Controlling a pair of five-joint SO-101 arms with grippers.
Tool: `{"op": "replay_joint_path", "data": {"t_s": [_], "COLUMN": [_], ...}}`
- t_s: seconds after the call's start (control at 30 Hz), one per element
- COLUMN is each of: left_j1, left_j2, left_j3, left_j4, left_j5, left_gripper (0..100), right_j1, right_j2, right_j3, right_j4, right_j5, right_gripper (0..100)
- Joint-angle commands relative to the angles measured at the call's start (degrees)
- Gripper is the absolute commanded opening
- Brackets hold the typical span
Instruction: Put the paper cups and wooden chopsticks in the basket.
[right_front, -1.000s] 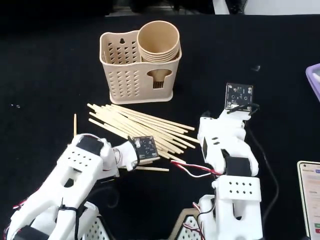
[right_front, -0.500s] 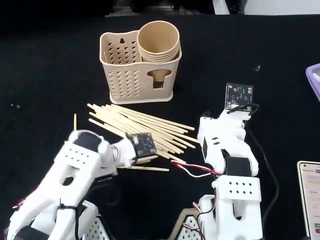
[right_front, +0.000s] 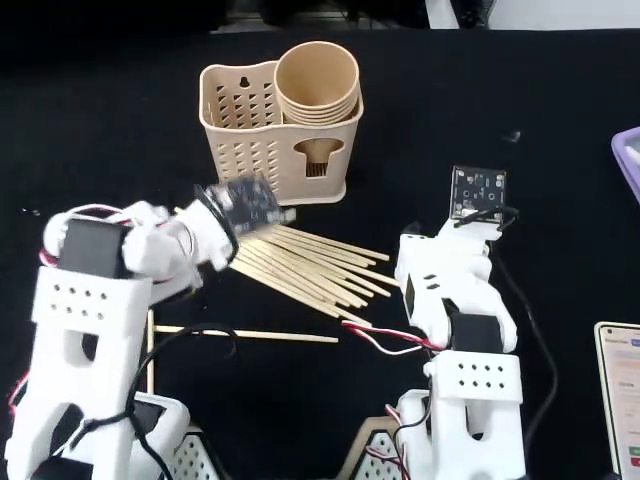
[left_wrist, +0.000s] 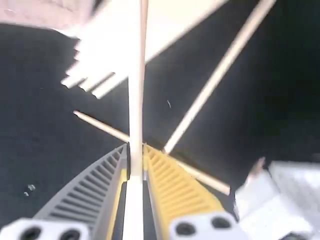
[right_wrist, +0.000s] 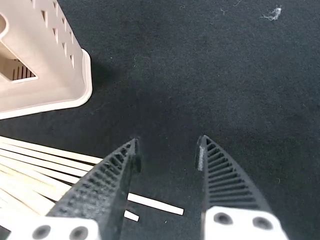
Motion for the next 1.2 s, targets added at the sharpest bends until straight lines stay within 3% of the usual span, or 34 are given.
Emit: {"op": "replay_joint_path", "data": {"t_s": [0.0,0.27,0.53,0.77,0.9,1.03,1.17], "left_j1": [7.5,7.9,6.8,4.3,4.1,4.1,4.0], "left_j2": [-0.6,-0.6,0.1,0.1,0.1,2.4,9.1], "left_j3": [-10.7,-12.1,-10.9,2.9,13.6,19.3,18.1], "left_j4": [-3.2,-24.7,-48.6,-86.5,-103.3,-112.5,-114.5], "left_j5": [10.5,23.5,36.7,48.0,52.0,52.2,52.2], "left_gripper": [3,3,3,3,3,3,3], "right_j1": [0.8,0.8,0.7,-1.6,-2.5,-2.5,-2.5], "right_j2": [-1.4,-1.5,-1.7,-1.7,-1.6,-1.7,-1.7], "right_j3": [-0.2,1.2,8.5,9.8,9.9,9.9,9.9], "right_j4": [-0.9,-2.7,-14.6,-16.0,-15.9,-16.0,-15.9], "right_j5": [-0.1,0.0,-0.4,-0.4,-0.2,-0.1,-0.1], "right_gripper": [19.0,19.0,18.8,18.8,18.8,18.8,18.8]}}
